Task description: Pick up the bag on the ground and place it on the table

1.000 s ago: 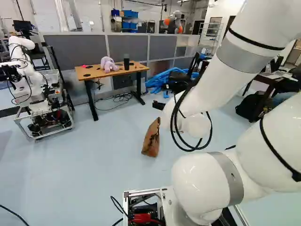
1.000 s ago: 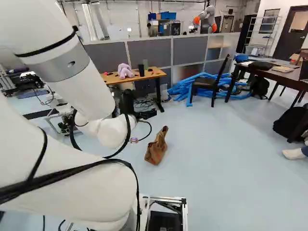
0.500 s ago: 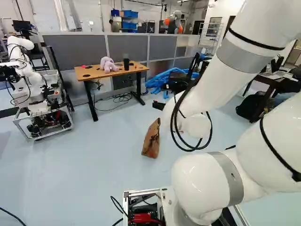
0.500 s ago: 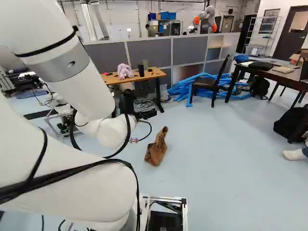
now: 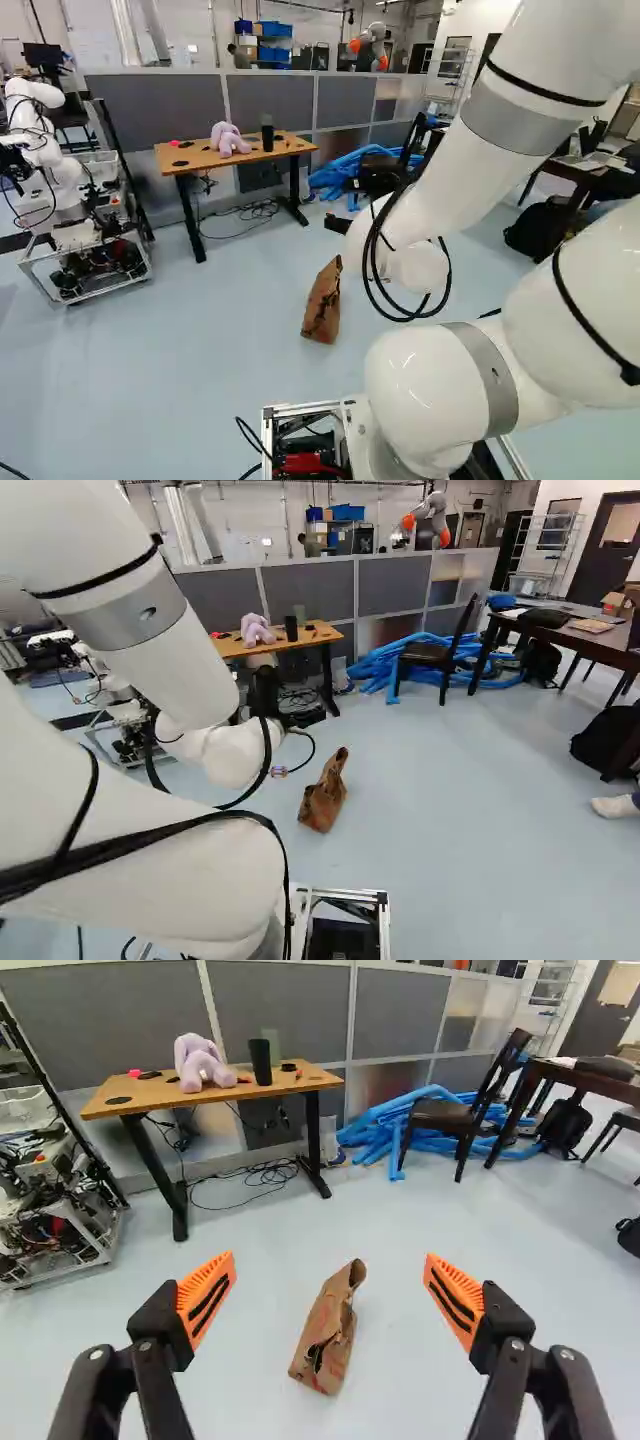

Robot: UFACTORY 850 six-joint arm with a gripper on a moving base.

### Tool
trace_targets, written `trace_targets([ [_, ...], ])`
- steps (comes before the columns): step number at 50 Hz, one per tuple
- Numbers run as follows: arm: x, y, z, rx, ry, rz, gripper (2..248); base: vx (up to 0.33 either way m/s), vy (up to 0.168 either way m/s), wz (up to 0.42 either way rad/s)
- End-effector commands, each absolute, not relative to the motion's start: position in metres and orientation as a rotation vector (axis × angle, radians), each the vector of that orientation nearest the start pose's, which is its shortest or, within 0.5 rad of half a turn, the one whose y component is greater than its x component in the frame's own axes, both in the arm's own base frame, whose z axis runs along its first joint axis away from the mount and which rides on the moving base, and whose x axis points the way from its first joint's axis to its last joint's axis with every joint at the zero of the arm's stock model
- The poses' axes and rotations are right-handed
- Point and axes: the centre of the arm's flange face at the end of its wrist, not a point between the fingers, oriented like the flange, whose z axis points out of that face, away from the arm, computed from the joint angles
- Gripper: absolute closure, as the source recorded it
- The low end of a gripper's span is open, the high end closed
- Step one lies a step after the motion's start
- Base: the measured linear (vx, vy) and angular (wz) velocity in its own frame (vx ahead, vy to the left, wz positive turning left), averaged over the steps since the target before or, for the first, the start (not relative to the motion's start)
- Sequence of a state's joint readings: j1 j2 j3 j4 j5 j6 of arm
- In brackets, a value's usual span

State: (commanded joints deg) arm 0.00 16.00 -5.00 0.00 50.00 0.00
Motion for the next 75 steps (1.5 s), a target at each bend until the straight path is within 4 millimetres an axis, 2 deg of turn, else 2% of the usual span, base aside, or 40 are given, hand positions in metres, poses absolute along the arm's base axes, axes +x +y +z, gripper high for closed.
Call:
trace_targets([
  [52, 0.270, 0.000, 0.366, -2.558, 0.000, -1.824, 3, 0.139, 0.029, -0.018],
  [67, 0.276, 0.000, 0.366, -2.563, 0.001, -1.818, 3, 0.003, -0.001, -0.002],
  [75, 0.286, -0.001, 0.366, -2.588, 0.021, -1.787, 3, 0.000, 0.000, 0.000],
])
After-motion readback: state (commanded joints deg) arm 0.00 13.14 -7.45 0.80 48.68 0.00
